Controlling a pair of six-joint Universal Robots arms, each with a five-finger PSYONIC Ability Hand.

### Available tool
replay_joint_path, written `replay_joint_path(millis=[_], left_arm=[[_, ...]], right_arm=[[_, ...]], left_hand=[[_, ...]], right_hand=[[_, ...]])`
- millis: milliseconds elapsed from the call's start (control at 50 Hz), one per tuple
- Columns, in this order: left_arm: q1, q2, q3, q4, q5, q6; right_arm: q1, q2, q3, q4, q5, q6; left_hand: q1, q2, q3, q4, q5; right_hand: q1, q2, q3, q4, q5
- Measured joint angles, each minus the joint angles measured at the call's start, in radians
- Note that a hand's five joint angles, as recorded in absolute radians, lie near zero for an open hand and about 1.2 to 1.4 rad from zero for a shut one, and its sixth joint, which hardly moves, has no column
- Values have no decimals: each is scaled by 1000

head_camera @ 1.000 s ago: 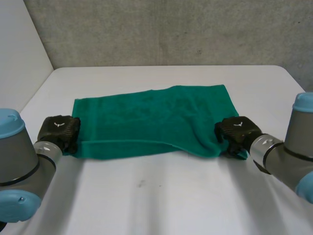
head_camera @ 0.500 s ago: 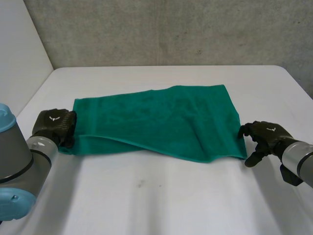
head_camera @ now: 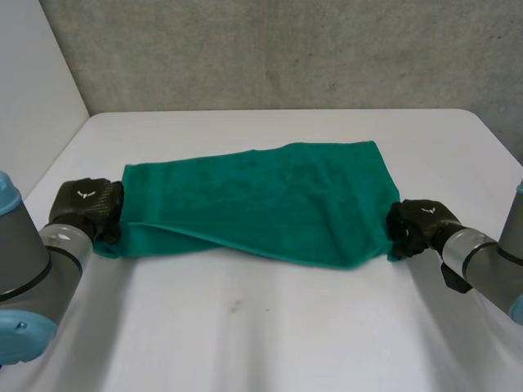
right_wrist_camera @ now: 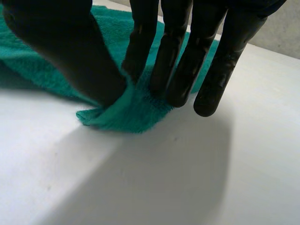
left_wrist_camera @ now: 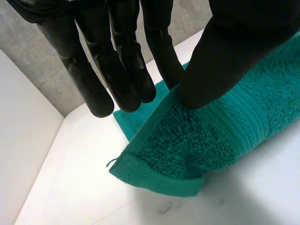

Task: Fold the towel.

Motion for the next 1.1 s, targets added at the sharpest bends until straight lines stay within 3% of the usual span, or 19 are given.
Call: replay_joint_path(millis=[180,240,360,380,420,500,620,700,800,920,1060,1100], left_arm=[[8,17,0,-1,0,-3],[10,20,0,-1,0,-5],[17,22,0,-2,1,-5],[19,22,0,-2,2,-5],[24,21,0,-2,2,-5],[39,20,2,-3,3,-5],[50,24,4,-13,4,-3],[52,64,11,-64,5,-1],[48,169,20,-188,9,4],[41,329,10,-380,13,18],[41,446,-53,-564,14,122],[41,449,-62,-571,14,133]], right_arm=[[39,31,-71,6,34,24],[47,35,-81,15,44,32],[56,37,-83,39,51,31],[57,38,-83,43,51,30],[57,41,-83,50,52,27],[53,54,-89,57,57,23],[49,52,-93,57,60,21],[38,-109,-102,82,73,-22],[28,-293,-103,182,70,-146],[-13,-489,-83,438,67,-463],[-32,-582,2,674,74,-773],[-32,-585,14,688,75,-796]], left_hand=[[0,0,0,0,0],[0,0,0,0,0],[0,0,0,0,0],[0,0,0,0,0],[0,0,0,0,0],[0,0,0,0,0],[0,0,0,0,0],[0,0,0,0,0],[0,0,0,0,0],[0,0,0,0,0],[0,1,2,0,0],[0,1,2,0,0]], right_hand=[[-4,8,27,31,27],[-170,-211,-197,-199,-155],[-278,-341,-337,-330,-277],[-354,-429,-429,-434,-390],[-307,-385,-374,-379,-345],[6,3,5,5,11],[11,29,41,44,39],[11,29,41,45,39],[11,29,41,45,39],[11,29,41,45,39],[11,29,41,45,39],[11,29,41,45,39]])
